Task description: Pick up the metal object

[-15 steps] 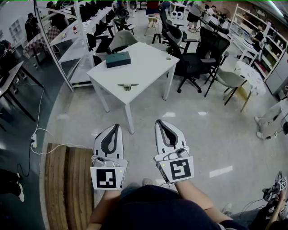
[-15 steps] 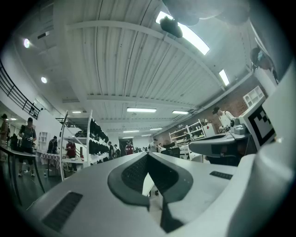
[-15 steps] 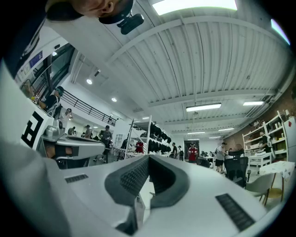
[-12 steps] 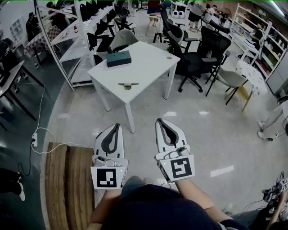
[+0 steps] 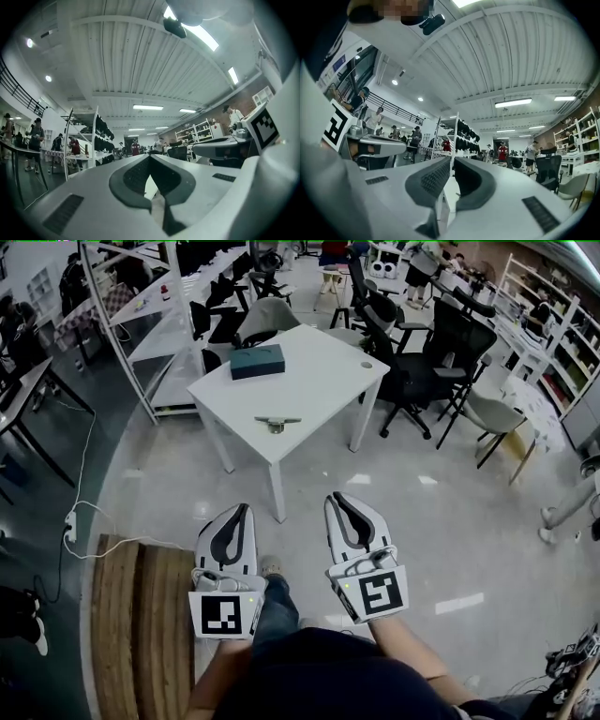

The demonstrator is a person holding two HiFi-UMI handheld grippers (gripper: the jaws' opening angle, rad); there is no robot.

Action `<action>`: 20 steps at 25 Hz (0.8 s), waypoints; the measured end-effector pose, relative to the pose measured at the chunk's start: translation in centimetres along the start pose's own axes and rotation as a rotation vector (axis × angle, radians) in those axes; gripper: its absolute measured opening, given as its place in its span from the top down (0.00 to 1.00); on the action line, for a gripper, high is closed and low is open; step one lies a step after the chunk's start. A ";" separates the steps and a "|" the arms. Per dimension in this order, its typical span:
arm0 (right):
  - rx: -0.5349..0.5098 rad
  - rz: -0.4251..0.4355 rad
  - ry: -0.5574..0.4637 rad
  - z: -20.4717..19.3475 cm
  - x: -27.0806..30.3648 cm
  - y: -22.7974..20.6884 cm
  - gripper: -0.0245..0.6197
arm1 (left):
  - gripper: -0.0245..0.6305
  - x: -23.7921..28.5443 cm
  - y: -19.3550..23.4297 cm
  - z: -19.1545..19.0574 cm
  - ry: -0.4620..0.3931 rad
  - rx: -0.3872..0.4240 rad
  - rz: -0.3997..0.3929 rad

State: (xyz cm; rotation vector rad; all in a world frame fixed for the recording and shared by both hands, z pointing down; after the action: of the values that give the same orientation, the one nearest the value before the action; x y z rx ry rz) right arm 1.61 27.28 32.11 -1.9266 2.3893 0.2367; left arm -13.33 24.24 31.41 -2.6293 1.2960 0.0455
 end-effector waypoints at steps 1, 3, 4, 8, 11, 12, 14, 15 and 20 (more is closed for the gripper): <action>-0.004 0.005 -0.002 -0.3 1.2 0.0 0.92 | 0.93 0.8 0.8 -0.4 -0.001 0.001 0.001; -0.015 0.009 -0.004 -1.0 3.8 -0.2 0.92 | 0.93 2.6 2.5 -1.2 -0.001 0.000 0.002; -0.021 0.008 -0.003 -1.4 5.3 -0.3 0.92 | 0.93 3.7 3.5 -1.7 0.000 -0.001 0.001; -0.031 0.009 0.018 -2.9 11.8 -1.2 0.86 | 0.93 8.8 7.8 -3.2 -0.002 -0.005 -0.016; -0.049 0.007 0.052 -3.9 16.7 -2.1 0.82 | 0.93 12.8 10.7 -3.9 0.001 -0.012 -0.040; -0.054 0.001 0.063 -4.3 18.1 -2.4 0.81 | 0.93 14.2 11.6 -4.2 0.004 -0.017 -0.051; -0.059 -0.013 0.084 -5.2 20.8 -2.9 0.80 | 0.93 16.6 13.2 -5.0 0.010 -0.020 -0.074; -0.067 -0.017 0.096 -5.7 21.9 -3.1 0.80 | 0.93 17.6 14.0 -5.4 0.013 -0.020 -0.085; -0.129 -0.036 0.201 -9.2 26.6 -4.2 0.78 | 0.93 22.3 16.7 -7.7 0.039 -0.029 -0.140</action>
State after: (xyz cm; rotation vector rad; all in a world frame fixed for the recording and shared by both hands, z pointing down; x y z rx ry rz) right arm 0.45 -0.73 36.97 -2.1433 2.5169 0.2100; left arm -13.33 -4.58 33.41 -2.7514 1.1281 -0.0087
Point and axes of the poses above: the fingertips, and each gripper's own axes: x forward along the fingers, y to its left, z out of its top, the point moved 3 cm from there along -x, backward along the fingers, and after that the axes turned 3 degrees about x, right-handed, at the moved point
